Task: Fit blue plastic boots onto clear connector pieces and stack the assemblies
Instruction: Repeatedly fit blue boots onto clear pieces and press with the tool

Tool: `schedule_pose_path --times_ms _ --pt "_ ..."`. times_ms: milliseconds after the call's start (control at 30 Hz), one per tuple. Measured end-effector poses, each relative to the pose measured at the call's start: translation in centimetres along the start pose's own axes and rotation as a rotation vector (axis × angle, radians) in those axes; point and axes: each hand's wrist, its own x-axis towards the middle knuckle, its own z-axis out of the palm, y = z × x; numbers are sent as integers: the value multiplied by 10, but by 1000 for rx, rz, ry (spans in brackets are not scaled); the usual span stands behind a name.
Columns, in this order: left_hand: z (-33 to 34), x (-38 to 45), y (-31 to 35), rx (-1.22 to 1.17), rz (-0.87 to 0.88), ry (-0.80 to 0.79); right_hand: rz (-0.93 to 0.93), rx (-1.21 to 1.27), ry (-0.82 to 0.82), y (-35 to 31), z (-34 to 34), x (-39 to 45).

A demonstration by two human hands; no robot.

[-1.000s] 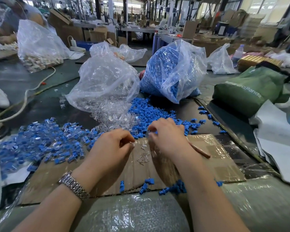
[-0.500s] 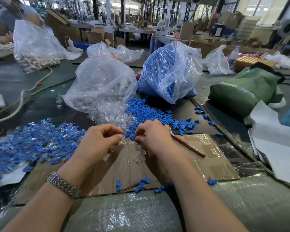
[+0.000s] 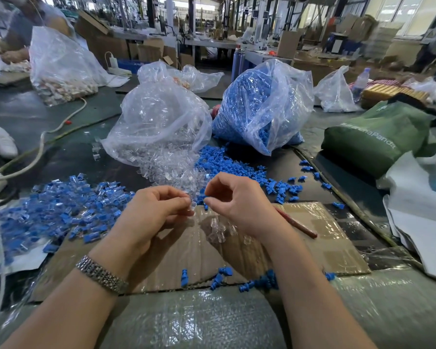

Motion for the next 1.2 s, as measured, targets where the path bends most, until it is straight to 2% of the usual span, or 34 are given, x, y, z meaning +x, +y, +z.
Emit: schedule_pose_path --times_ms 333,467,533,700,933,1200 --pt "1 -1 -1 89 77 -26 -137 -104 9 0 14 -1" --pt "-6 0 0 -87 64 -209 -183 -109 73 -2 11 -3" --pt "-9 1 0 -76 92 -264 -191 -89 107 -2 9 -4" --pt "-9 2 -2 -119 105 -220 -179 1 95 -7 8 -7" --pt "-7 1 -1 -215 117 -239 -176 76 86 -12 2 -11" --pt "-7 0 -3 -144 187 -260 -207 60 40 -14 0 -12"
